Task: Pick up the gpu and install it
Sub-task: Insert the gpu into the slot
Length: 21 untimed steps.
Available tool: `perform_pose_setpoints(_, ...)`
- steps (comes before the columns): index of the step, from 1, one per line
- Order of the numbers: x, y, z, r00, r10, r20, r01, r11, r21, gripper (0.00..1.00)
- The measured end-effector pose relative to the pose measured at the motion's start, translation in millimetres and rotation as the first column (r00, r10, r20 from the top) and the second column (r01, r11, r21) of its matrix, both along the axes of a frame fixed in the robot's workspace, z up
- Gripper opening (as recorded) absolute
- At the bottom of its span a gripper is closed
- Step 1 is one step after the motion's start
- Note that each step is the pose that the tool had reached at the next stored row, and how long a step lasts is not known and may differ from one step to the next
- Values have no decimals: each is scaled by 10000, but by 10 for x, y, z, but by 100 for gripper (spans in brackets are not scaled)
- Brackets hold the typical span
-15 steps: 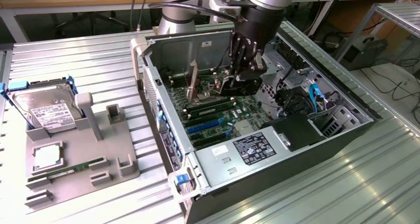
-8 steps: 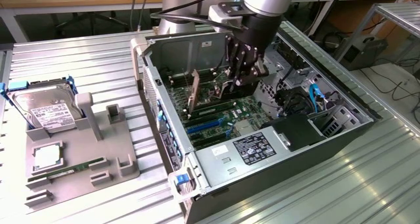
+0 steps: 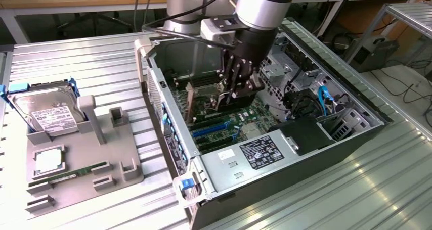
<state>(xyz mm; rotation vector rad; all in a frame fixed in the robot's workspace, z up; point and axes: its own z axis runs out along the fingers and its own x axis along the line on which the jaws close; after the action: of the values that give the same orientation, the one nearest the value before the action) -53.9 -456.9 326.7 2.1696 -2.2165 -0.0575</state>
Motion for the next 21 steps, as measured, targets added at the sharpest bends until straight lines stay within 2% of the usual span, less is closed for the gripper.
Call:
perform_pose_setpoints(4, -68, -10, -62, 10000, 1, 8, -1, 10000, 16, 26)
perform_pose_setpoints(21, -88, -10, -396, 10000, 52, 8, -52, 10000, 17, 26)
